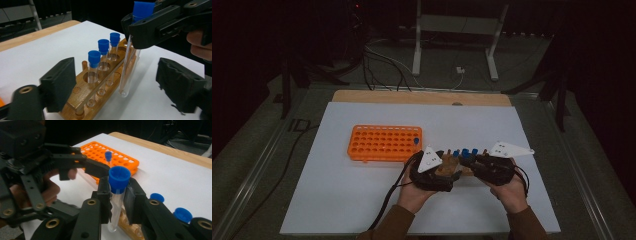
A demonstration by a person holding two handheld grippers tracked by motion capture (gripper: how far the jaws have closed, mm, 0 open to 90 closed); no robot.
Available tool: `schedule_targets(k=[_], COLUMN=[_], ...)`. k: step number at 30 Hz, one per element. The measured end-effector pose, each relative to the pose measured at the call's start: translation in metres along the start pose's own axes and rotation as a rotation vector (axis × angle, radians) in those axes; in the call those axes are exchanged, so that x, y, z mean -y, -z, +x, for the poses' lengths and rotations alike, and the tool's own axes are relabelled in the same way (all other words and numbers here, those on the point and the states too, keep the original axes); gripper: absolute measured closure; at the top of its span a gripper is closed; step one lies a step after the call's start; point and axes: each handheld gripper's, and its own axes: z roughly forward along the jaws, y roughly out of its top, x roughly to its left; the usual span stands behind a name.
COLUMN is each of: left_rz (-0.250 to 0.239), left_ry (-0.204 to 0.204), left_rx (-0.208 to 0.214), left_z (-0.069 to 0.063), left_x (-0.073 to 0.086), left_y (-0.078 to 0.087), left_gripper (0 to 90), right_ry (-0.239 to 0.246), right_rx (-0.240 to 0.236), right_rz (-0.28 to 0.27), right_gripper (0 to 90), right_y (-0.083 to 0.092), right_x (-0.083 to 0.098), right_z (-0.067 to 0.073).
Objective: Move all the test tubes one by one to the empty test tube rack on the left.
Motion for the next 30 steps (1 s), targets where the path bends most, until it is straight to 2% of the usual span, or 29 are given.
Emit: schedule_targets(k=[7, 12, 21, 30], left_rz=[-0.006, 0.001, 0.007, 0.007], left_ry=[-0.028, -0.036, -0.047, -0.024], left_rx=[0.033, 0.056, 0.075, 0.051], left_z=[-0.004, -0.005, -0.0047, 0.0014], left_x=[-0.0003, 0.0002, 0.0009, 0.0026], left_y=[-0.0025, -0.004, -0.0043, -0.0006], left_gripper=[54.9, 67.0, 76.6, 76.9], right_ry=[0.013, 0.012, 0.013, 0.015], right_rx=[-0.014, -0.019, -0.026, -0.023], right_rz=[0.007, 0.008, 0.013, -0.017], right_gripper=[76.7, 76.7, 76.2, 46.1], right_y=[-0.004, -0.0046, -0.0063, -0.0016], right_x=[0.0006, 0.0008, 0.0015, 0.0005], right_z=[0.0041, 0.0047, 0.005, 0.0002])
